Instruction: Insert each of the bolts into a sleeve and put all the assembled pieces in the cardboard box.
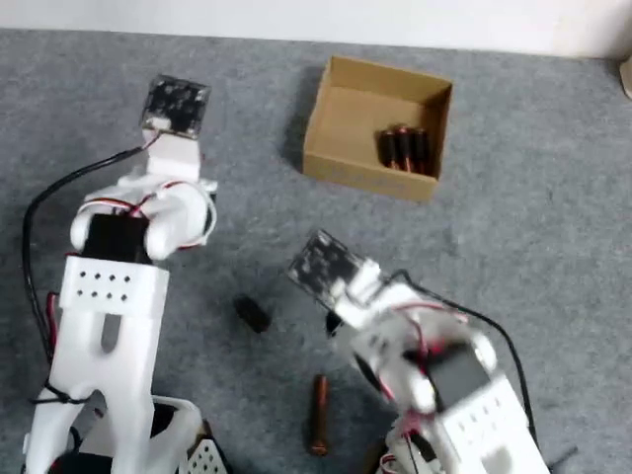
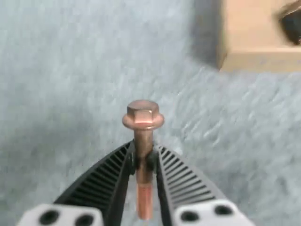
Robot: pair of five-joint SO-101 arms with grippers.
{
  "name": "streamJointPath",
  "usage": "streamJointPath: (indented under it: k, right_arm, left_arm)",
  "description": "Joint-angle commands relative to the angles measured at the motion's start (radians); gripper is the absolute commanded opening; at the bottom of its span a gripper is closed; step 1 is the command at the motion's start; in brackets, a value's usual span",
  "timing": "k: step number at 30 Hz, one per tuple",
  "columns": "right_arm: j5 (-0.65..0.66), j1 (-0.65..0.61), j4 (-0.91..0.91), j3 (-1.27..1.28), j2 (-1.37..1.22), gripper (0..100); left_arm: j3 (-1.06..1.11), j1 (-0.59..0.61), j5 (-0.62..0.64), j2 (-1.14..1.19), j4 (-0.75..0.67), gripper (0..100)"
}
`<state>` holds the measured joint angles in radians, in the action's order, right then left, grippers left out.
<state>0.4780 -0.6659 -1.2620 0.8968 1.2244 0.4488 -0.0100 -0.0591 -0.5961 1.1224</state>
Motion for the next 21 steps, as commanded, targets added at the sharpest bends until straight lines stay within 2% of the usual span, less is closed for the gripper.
streamJointPath:
  k: [1,4,6,14,21]
  right_arm:
    - [-0.043,-0.019,0.119,0.059,0.186,0.5]
    - [-0.049,-0.018,0.251,0.2,0.286,0.5]
    - [-0.072,-0.018,0.334,0.282,0.348,0.5]
    - [-0.19,-0.016,0.473,0.424,0.618,0.5]
    - [-0.265,-0.018,0.533,0.446,0.613,0.5]
  left_arm:
    - [-0.107,-0.101,0.075,-0.119,-0.071,0]
    - [-0.096,-0.148,0.204,-0.249,-0.15,0]
    - [-0.053,-0.18,0.247,-0.34,-0.207,0]
    - [0.26,-0.259,0.253,-0.751,-0.413,0]
    - [0.653,-0.403,0.256,-1.145,-0.654,1]
